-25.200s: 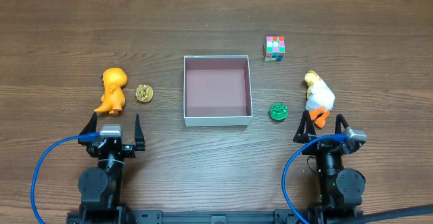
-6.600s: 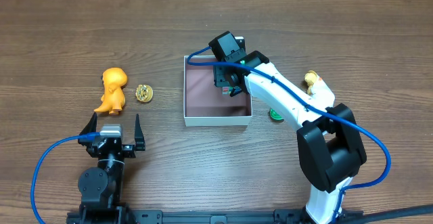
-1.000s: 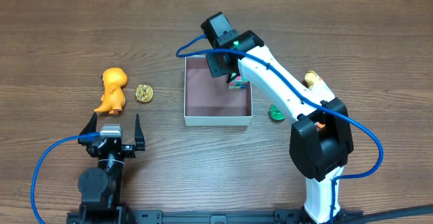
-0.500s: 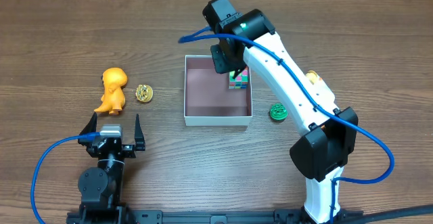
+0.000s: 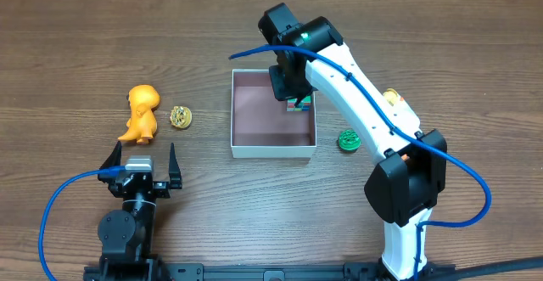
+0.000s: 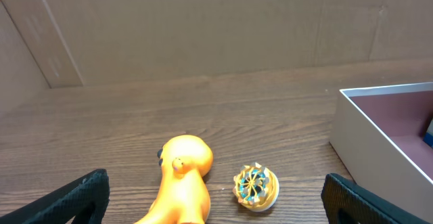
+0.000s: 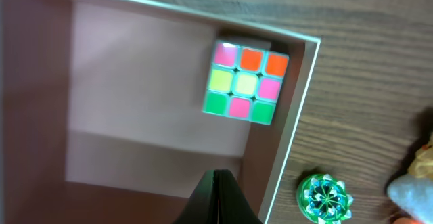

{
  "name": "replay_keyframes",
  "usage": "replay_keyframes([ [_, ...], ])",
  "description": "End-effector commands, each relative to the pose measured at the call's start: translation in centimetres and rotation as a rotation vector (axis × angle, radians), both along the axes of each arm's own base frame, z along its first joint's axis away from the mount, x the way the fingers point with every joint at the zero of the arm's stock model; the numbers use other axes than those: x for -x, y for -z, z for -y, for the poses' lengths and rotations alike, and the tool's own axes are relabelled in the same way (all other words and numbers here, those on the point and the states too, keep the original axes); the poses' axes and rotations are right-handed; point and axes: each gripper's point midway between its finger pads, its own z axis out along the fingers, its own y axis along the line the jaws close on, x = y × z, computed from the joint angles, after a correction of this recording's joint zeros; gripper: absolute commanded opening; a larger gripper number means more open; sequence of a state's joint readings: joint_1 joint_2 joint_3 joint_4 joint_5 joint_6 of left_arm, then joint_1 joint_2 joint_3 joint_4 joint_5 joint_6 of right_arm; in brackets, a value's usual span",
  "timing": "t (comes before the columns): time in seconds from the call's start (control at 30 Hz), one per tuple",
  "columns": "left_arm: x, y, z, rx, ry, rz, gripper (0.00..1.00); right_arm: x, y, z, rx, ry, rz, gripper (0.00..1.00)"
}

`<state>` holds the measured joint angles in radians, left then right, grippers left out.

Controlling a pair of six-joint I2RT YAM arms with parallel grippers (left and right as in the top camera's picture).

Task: Pack container
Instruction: 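Raise the right gripper out of the box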

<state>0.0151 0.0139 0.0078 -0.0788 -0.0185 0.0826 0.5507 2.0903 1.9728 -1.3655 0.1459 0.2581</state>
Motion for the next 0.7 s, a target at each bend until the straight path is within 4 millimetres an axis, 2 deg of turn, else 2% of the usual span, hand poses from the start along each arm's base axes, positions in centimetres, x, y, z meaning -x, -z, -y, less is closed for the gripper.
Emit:
replay_keyframes([
  [0.0, 0.0, 0.0, 0.1, 0.01, 0.008, 0.002, 1.0, 0.2, 1.1, 0.7, -0.039, 0.034, -0.04, 0.04],
  [0.23, 0.0, 0.0, 0.1, 0.01, 0.008, 0.002, 1.0, -0.5, 1.4, 2.0, -0.067, 0.076, -0.056, 0.04],
  [0.4, 0.0, 0.0, 0.1, 0.01, 0.008, 0.002, 1.0, -0.3, 3.0, 2.5, -0.074, 0.085, -0.08, 0.04],
  [0.47, 0.0, 0.0, 0.1, 0.01, 0.008, 0.002, 1.0, 0.1, 3.7, 2.3, -0.084, 0.079, -0.101, 0.04],
  [0.67, 0.0, 0.0, 0.1, 0.01, 0.008, 0.002, 1.0, 0.5, 3.9, 1.1, -0.142, 0.07, -0.124, 0.04],
])
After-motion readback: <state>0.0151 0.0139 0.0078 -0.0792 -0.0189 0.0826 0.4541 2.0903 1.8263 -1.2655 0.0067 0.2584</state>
